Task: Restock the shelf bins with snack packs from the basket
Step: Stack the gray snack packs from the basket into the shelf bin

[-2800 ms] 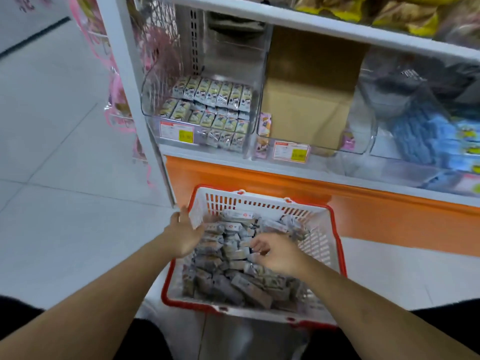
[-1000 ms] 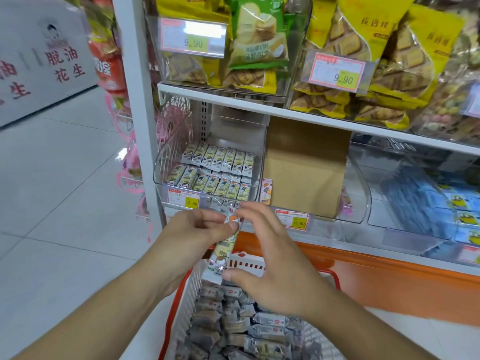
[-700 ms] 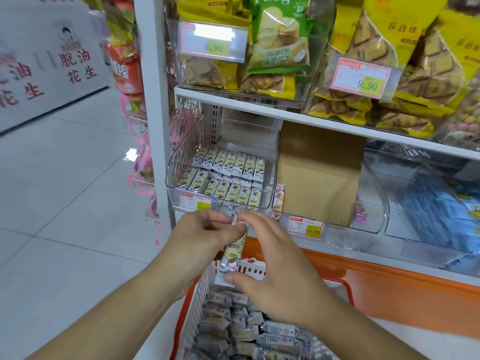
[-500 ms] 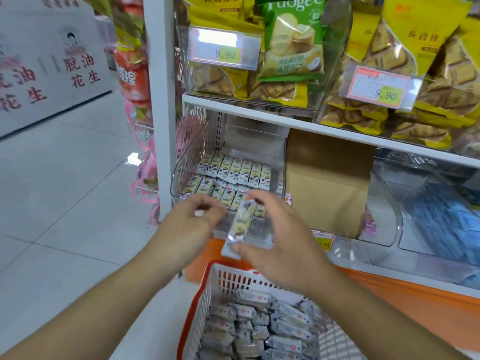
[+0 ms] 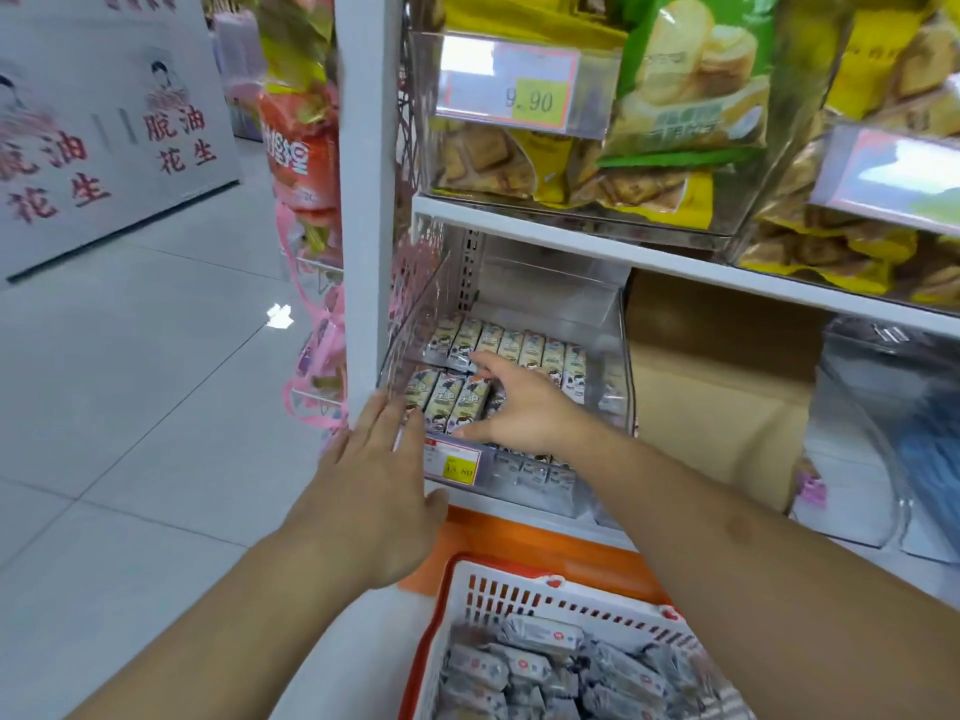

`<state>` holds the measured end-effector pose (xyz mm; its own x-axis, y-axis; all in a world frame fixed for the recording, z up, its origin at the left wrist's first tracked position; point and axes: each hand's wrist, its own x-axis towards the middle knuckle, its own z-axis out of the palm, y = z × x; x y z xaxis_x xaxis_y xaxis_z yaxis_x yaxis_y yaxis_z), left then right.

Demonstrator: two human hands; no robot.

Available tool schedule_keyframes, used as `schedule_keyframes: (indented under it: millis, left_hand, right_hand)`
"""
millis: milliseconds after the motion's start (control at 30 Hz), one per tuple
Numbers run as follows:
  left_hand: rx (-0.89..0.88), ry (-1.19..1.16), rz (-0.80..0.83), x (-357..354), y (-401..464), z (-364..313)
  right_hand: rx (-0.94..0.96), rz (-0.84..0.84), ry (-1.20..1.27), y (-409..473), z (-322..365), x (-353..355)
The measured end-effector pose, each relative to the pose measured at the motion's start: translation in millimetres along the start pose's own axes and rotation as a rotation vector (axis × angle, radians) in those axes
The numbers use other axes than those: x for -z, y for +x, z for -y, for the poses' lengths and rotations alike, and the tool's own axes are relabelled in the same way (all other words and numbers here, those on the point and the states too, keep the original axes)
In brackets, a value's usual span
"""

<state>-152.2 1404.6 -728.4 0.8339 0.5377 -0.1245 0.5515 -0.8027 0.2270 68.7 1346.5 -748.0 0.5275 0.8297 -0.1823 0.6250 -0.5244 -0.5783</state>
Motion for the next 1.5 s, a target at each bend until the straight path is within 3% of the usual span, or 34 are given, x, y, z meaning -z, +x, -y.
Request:
schedule_keyframes:
  millis: [200,300,500,633,900,1033,1267,1500]
  left_hand:
    - [0.012,0.030,0.008,0.3,-1.5,-6.0]
    - [0.005,-0.021,-0.026,-0.3,-4.3,-8.2]
    - [-0.065,-0.179,-0.113,3.4,-33.1,-23.6]
    - [-0.027,-0.242,0.004,-19.5,-50.1,-36.3]
    - [0.143,-0.280,0.350,-146.1,-72.6,-38.0]
    - [0.165,-0.455,0.410,-195.7,-87.5,-25.9]
    - [0.246,-0.592,0.325,-220.2,-86.4,-26.3]
    - [0.263,-0.602,0.352,-227.0,-82.4,-21.9]
  right_hand:
    - [0.030,0.005,-0.067,4.6,-4.1,-4.3]
    - [0.020,-0.004,0.012,-9.8,1.7,3.8]
    - [0.171,-0.199,0.121,-89.5,15.6,25.4]
    - [0.270,-0.243,0.111,-162.3,1.3,9.6]
    - [-0.057,0.199,-0.027,-231.0,-96.2,-105.8]
    - [-0.130,0.293,-0.039,-231.5,-125.9,-159.1]
    - [-0.222,0.196,0.051,-212.4,-137.5,-229.6]
    - [-0.326,0.098,-0.040,-206.5,-130.8,-247.4]
